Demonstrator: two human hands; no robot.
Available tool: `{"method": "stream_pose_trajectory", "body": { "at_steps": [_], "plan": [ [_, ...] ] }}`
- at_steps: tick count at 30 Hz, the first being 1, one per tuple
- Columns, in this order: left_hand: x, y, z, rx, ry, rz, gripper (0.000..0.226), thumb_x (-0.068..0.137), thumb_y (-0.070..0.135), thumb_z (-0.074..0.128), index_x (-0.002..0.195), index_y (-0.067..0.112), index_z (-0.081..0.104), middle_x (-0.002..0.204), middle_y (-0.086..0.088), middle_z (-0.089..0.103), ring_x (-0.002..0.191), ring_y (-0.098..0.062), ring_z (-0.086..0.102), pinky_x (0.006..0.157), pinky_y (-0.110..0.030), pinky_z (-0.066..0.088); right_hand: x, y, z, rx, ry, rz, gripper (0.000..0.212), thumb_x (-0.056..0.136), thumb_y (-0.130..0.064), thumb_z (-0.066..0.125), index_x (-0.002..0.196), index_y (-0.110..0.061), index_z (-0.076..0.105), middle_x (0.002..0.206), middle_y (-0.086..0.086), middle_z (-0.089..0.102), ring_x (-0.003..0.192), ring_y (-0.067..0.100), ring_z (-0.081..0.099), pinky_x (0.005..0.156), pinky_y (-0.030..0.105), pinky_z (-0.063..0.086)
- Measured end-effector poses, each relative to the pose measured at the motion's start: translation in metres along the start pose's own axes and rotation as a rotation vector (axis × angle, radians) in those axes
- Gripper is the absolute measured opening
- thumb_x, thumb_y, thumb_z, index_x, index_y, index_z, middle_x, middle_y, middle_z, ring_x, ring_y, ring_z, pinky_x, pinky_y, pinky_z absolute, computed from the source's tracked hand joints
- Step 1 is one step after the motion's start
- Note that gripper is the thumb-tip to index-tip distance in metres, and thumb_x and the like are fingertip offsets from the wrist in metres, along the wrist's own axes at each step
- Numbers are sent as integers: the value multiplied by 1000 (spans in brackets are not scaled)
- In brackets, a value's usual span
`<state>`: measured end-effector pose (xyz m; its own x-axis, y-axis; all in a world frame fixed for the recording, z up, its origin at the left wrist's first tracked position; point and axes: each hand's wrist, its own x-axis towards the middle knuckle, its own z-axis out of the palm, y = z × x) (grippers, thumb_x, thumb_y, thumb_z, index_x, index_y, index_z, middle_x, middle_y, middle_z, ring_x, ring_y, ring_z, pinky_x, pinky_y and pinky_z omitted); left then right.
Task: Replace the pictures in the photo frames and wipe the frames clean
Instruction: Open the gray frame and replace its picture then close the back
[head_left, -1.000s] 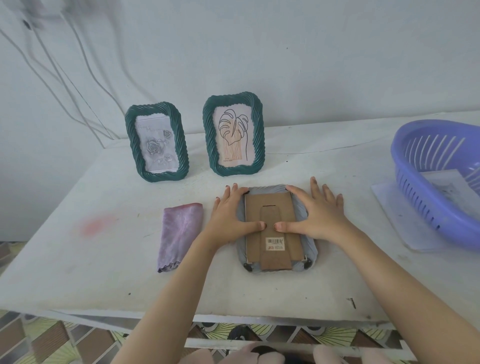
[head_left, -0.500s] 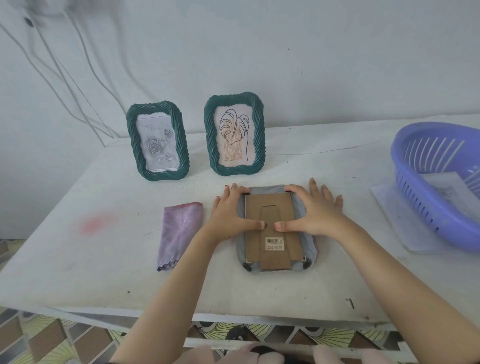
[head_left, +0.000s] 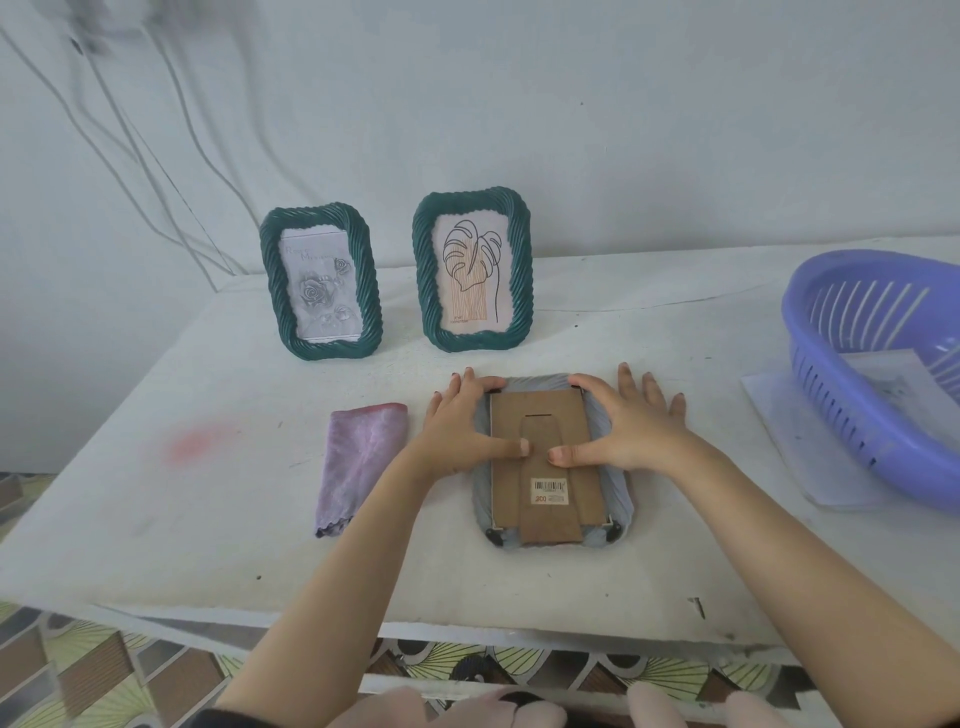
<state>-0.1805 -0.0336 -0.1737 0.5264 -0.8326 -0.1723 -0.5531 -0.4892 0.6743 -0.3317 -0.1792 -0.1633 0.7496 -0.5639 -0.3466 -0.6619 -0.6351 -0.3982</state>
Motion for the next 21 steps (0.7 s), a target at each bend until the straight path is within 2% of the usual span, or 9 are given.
{"method": "stream_pose_trajectory", "body": {
  "at_steps": [3,5,10,11,13,16,21],
  "plan": [
    [6,-3,6,-110,198,-17,39,86,31,60,124,27,53,152,-8,25,144,-18,12,117,-37,8,0,-1,0,3,-3,2,107,53,-78,63,140,-51,7,155,7,-18,141,30,-19,111,56,-11],
    [9,-5,11,-193,296,-33,27,88,19,57,113,28,62,148,-9,35,141,-19,24,116,-40,19,-1,0,0,12,0,0,106,53,-77,63,139,-51,8,155,7,-18,141,30,-19,110,56,-11],
    [13,4,10,-198,364,-89,22,84,15,61,102,25,67,142,-6,44,133,-19,38,111,-37,28,0,-2,-4,34,-25,11,103,53,-74,66,138,-51,12,156,7,-15,141,30,-18,109,55,-11],
    [13,5,10,-196,364,-97,21,83,14,61,100,25,68,143,-6,44,133,-19,39,111,-36,28,0,-2,-4,38,-19,12,99,56,-75,64,138,-51,14,156,7,-14,142,31,-16,110,55,-10],
    [15,8,8,-188,361,-120,20,81,14,63,96,26,68,143,-4,44,132,-18,39,111,-35,28,2,-1,-3,56,43,14,76,69,-74,52,136,-52,22,157,7,-6,143,31,-10,111,55,-7],
    [17,12,6,-197,361,-151,19,80,10,63,92,24,67,140,-2,47,129,-19,42,110,-34,27,5,-1,3,67,208,17,43,88,-58,38,130,-50,36,156,9,10,143,33,4,112,56,1],
    [16,14,5,-220,359,-154,21,80,8,62,84,29,63,142,-1,45,130,-18,41,112,-37,25,7,-6,9,99,335,36,35,88,-45,50,123,-48,49,152,10,24,140,33,15,112,56,6]
  ]
}}
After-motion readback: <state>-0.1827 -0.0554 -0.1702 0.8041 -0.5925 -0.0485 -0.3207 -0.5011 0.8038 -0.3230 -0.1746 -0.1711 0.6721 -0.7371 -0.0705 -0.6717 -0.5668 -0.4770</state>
